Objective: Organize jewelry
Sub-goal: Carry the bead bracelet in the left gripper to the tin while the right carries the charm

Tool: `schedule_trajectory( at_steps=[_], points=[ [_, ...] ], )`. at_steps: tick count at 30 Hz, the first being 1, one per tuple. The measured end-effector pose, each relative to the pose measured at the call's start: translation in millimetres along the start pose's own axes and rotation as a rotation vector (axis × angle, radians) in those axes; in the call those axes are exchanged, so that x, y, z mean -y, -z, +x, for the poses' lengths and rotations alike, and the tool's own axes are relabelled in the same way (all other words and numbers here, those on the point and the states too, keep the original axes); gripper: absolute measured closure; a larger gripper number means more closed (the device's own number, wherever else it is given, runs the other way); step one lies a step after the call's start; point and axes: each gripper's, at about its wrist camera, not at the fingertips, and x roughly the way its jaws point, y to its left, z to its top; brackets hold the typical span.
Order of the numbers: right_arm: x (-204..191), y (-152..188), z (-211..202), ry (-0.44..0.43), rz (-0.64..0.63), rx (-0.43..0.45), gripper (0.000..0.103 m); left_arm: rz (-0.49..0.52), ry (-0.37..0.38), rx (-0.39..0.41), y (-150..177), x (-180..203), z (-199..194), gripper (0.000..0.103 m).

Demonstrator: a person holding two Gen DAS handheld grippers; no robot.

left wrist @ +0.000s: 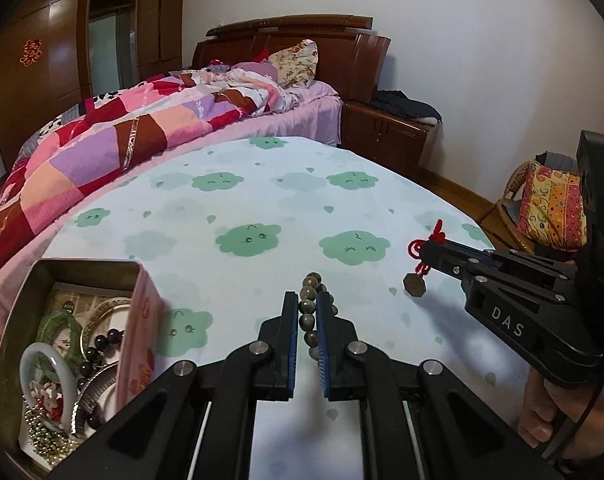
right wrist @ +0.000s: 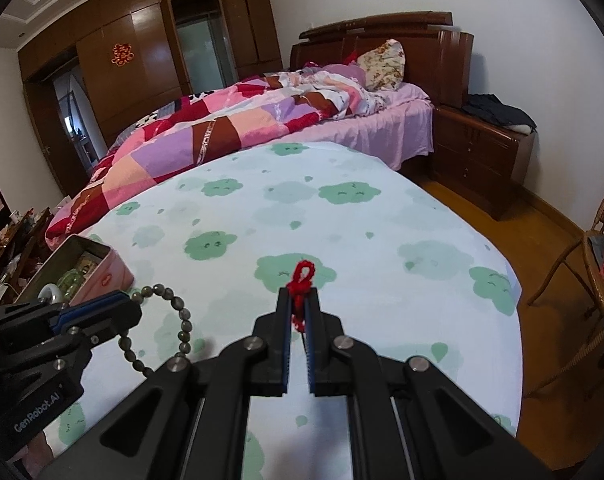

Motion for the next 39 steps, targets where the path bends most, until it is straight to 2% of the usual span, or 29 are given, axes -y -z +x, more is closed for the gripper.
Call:
schedule_trajectory(
  at_steps=[18,39],
  points=[
    [-40.0,-3.7,-17.1,-0.094,-0.062,0.034,0.095,-0.015,-0.014,0.069,-3.9,-10.4,-30.4,0.095],
    [-65.2,-2.2,-27.0,-0.135,-0.110,0.057,0.095,-0.029,-0.020,0.126,-5.1,-15.9,-57.5,0.095]
  ],
)
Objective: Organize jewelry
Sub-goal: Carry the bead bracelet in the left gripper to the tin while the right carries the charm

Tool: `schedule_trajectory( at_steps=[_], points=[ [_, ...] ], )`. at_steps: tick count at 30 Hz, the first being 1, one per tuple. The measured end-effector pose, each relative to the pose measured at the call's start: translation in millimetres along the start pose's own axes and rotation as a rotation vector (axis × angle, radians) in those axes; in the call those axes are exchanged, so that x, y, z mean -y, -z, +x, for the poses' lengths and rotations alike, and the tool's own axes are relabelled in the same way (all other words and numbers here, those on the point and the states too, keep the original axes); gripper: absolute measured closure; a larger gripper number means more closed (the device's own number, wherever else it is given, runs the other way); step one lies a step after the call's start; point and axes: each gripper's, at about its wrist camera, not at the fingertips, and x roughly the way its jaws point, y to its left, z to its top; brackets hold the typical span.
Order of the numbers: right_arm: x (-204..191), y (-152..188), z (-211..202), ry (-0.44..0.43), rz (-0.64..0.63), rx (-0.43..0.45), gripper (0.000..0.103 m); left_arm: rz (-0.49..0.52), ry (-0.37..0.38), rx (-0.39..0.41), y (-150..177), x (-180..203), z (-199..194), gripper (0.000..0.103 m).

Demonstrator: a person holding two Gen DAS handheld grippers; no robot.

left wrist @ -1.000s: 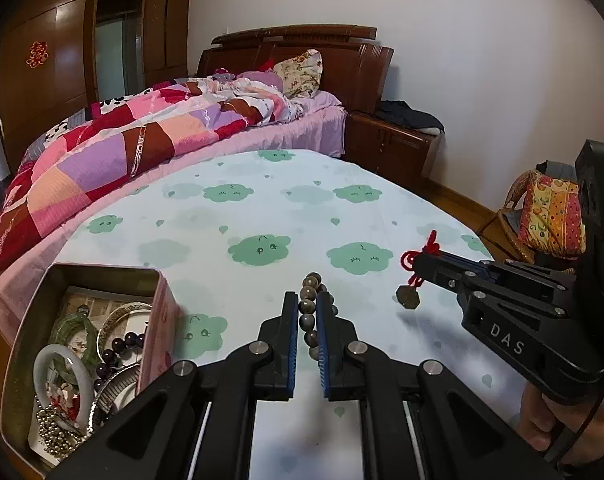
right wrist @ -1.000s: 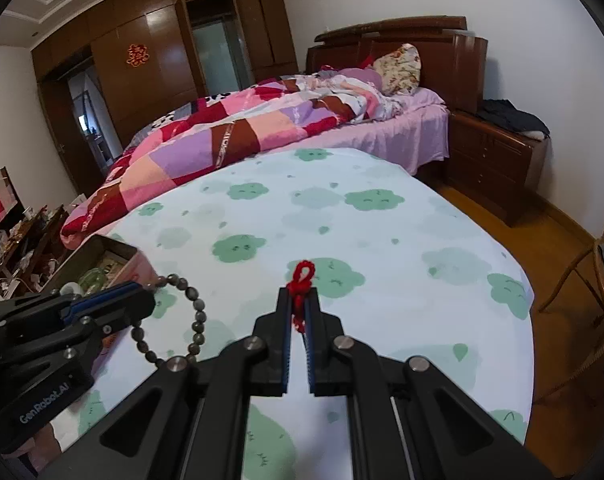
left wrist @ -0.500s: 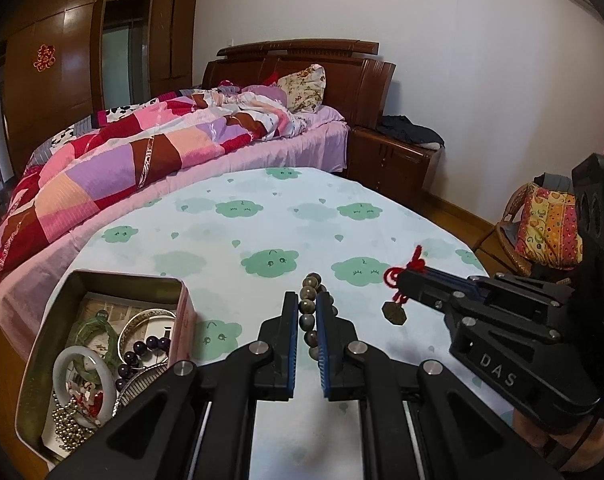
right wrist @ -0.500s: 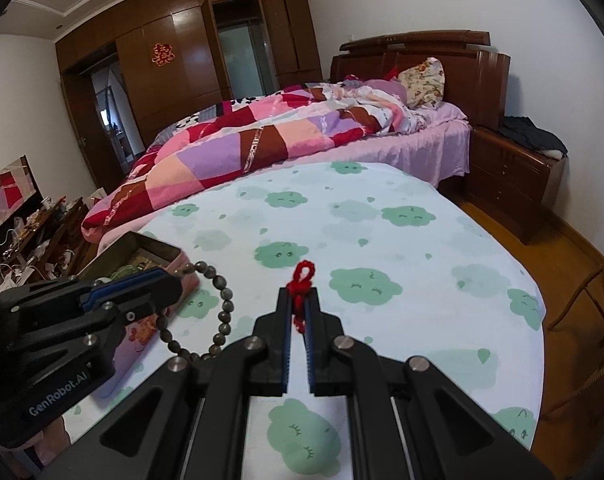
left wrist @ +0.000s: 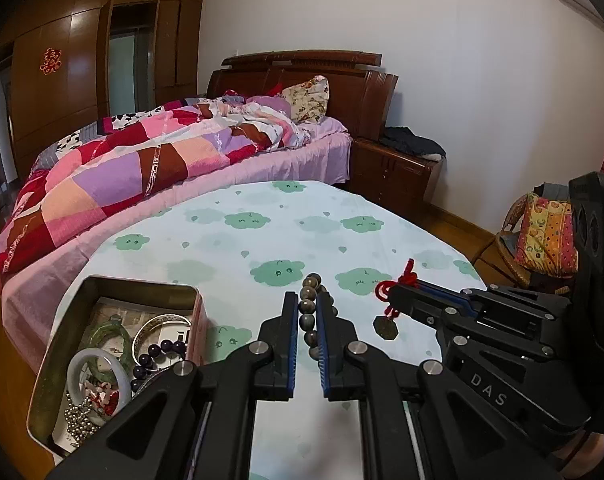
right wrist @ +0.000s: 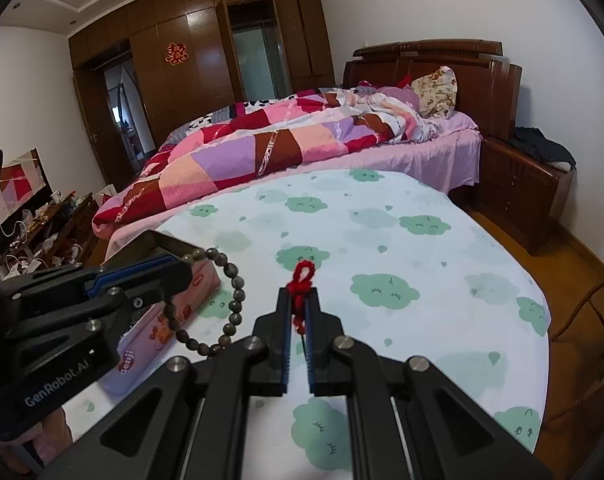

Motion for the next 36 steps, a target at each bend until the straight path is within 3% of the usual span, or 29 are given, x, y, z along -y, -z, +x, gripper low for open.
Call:
schedule_trajectory(
  at_steps=[22,36],
  points=[
    [-19.0,-5.0,-12.9,-0.005,-0.035,0.036,0.095,-0.015,-0.004,0.048,-0.9,-11.4,-26.8,0.095],
    [-54.0,-13.2,-14.2,-0.033,-0.114,0.053,0.095,-0.062,-0.048,0.074,2.0,-38.6,-47.8,0.095]
  ],
)
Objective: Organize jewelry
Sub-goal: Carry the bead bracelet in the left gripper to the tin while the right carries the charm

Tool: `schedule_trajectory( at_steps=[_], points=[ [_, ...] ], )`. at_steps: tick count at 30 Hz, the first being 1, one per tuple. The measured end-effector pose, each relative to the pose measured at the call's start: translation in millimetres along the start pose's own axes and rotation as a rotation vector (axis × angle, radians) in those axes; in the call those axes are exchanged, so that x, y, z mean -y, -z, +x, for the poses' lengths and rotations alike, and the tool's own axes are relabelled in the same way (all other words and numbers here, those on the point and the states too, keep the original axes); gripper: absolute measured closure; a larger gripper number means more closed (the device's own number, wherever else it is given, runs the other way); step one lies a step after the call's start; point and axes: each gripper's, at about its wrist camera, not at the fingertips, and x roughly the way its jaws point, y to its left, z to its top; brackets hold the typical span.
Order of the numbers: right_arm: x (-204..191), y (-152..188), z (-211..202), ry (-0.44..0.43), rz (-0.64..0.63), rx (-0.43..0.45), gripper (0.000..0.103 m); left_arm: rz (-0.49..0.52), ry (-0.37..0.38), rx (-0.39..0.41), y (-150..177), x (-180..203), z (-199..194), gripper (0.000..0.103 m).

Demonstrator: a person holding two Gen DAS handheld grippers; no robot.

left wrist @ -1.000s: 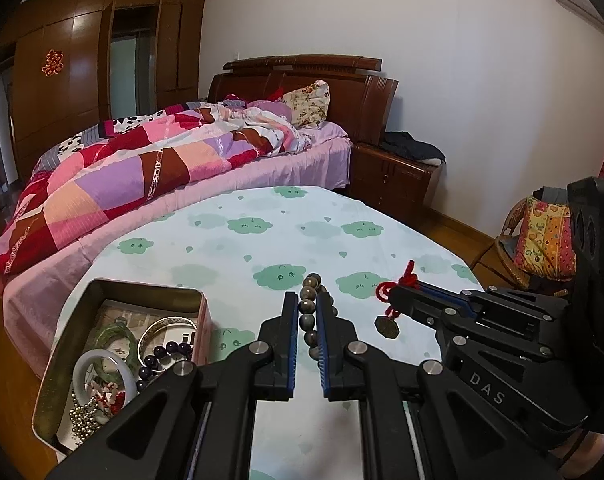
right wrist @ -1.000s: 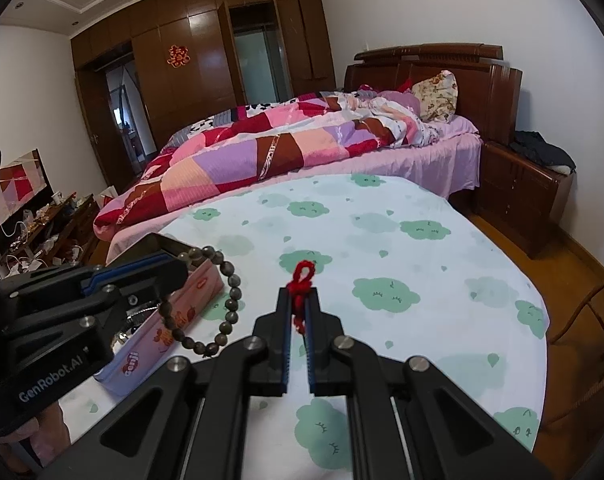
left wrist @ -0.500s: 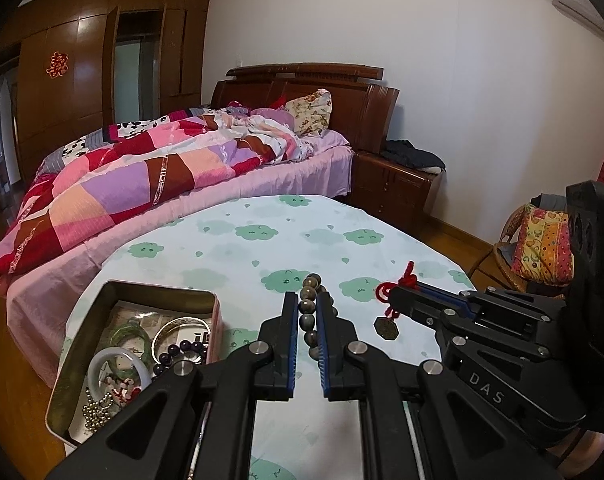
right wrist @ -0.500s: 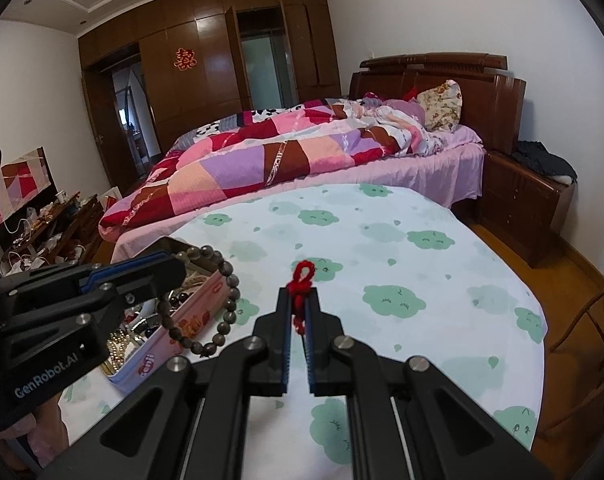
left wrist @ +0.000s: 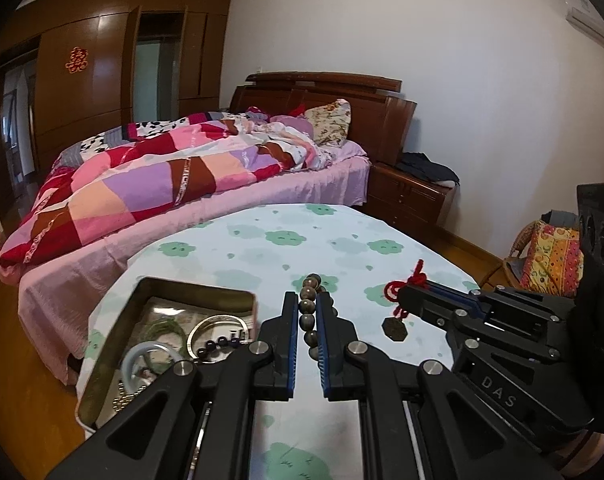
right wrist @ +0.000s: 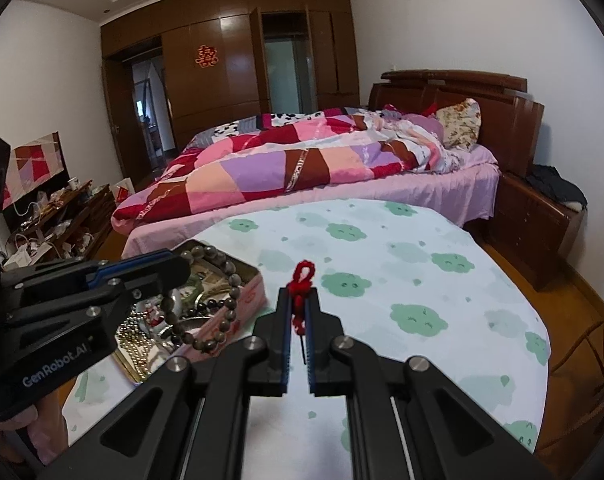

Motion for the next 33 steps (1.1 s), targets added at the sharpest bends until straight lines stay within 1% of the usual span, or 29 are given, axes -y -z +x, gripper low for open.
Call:
schedule_trajectory(
  at_steps=[11,18,27,33],
  points=[
    [-31.8,-7.0,6.7,-0.051,-0.072,0.002,0.095,-0.041,-0.054,0.012,0.4,-27.7,-12.5,0.095],
    [-51.9,-12.7,11.4,-0.106,-0.109,0.001,0.095,-0.069,-0.102,0.017,2.7,-51.7,-20.5,0.095],
    [-70.9,-22.4,18.6,-0.177,-0.130,0.007,0.095,-0.117,-0.179,0.005,7.4,-90.2,-25.5,0.095],
    [-87.1,-22.3,26.5,-0.217,-0.148,-0.003,0.095,-0.137,-0.205,-0.010,12.8,-105.0,-24.1,0.095]
  ],
)
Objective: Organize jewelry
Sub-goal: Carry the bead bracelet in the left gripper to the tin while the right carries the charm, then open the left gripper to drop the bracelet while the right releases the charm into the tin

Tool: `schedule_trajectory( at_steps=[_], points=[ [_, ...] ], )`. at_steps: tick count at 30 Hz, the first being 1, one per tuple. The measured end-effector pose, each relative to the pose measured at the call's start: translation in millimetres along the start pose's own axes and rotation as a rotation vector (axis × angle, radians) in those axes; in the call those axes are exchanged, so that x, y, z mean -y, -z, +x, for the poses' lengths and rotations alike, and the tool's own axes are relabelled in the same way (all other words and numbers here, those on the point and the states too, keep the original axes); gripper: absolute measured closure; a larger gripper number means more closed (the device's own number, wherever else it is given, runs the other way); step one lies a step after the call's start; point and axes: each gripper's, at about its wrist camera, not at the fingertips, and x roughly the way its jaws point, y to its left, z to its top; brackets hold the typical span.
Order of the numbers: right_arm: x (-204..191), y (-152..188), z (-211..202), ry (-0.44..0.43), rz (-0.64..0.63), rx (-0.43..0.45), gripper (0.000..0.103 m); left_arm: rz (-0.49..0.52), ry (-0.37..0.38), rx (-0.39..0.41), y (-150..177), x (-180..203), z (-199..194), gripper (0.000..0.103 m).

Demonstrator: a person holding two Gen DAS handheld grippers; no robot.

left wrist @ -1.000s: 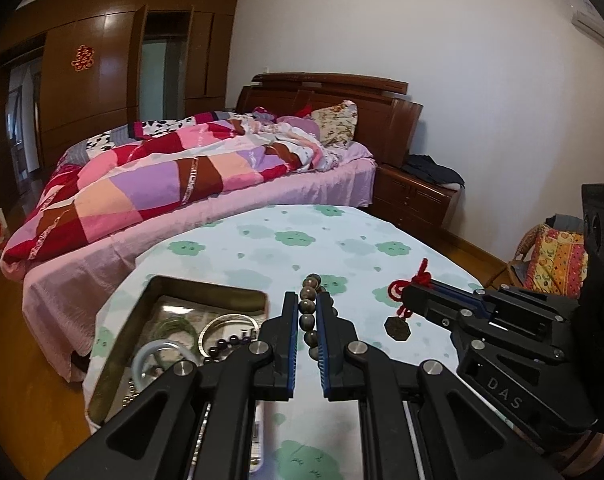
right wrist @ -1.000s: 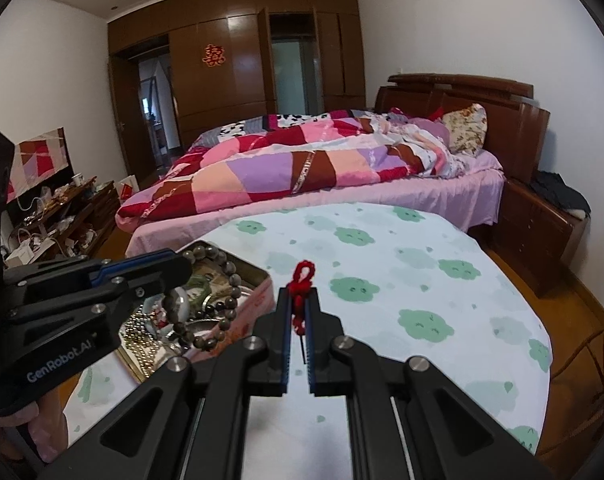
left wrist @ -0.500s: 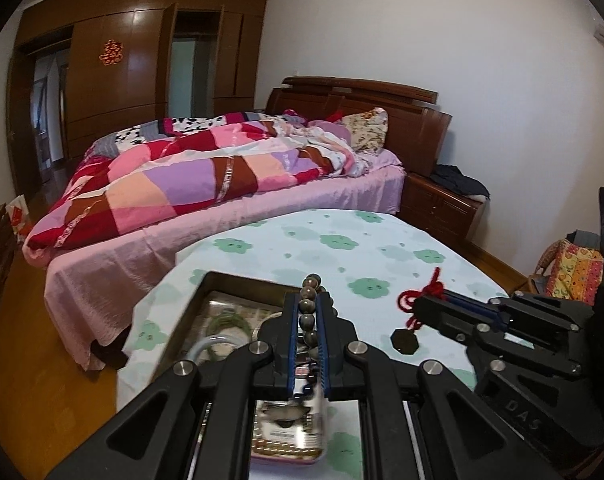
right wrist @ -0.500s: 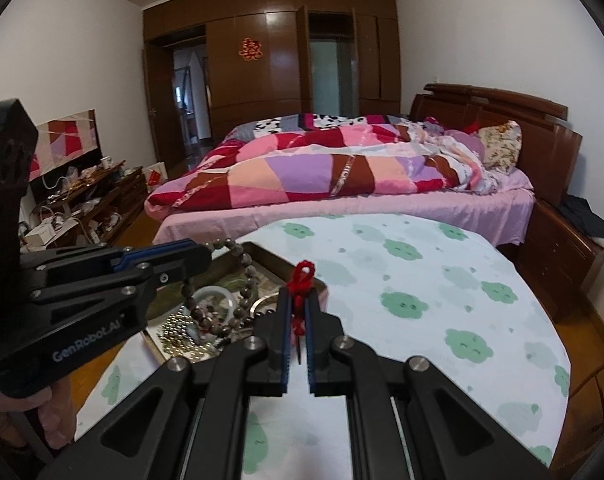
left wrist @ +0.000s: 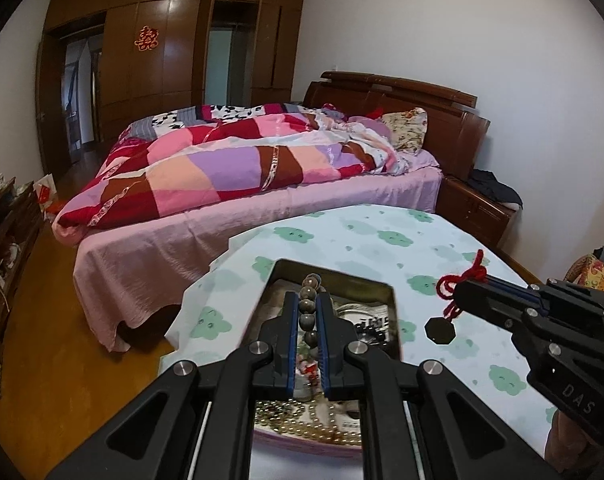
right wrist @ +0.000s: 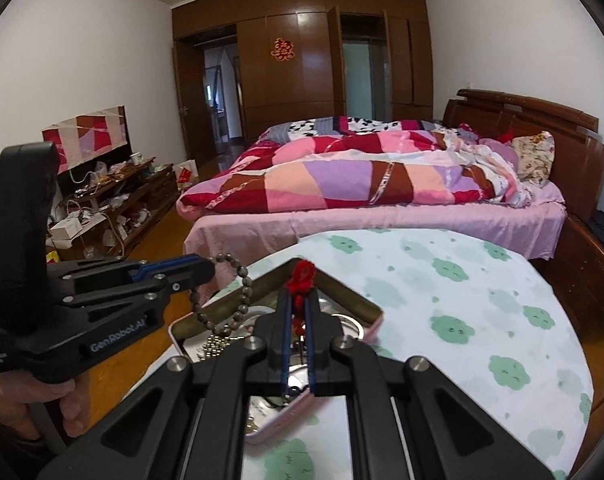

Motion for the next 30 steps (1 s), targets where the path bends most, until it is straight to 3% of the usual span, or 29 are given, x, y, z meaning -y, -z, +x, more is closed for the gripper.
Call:
schedule_trajectory(
  at_steps=[9,30],
  points=[
    [-19.9,8.9,25.3,-0.052,-0.022,-0.059,0.095,-0.011,-0.033,-0.037,8.8,-8.9,14.5,0.095],
    [-14.8,18.5,58.4,-0.033,0.004,-0.141,0.095,-0.025,-0.033,-0.128,24.6,-13.6,39.7,0.095]
  ],
)
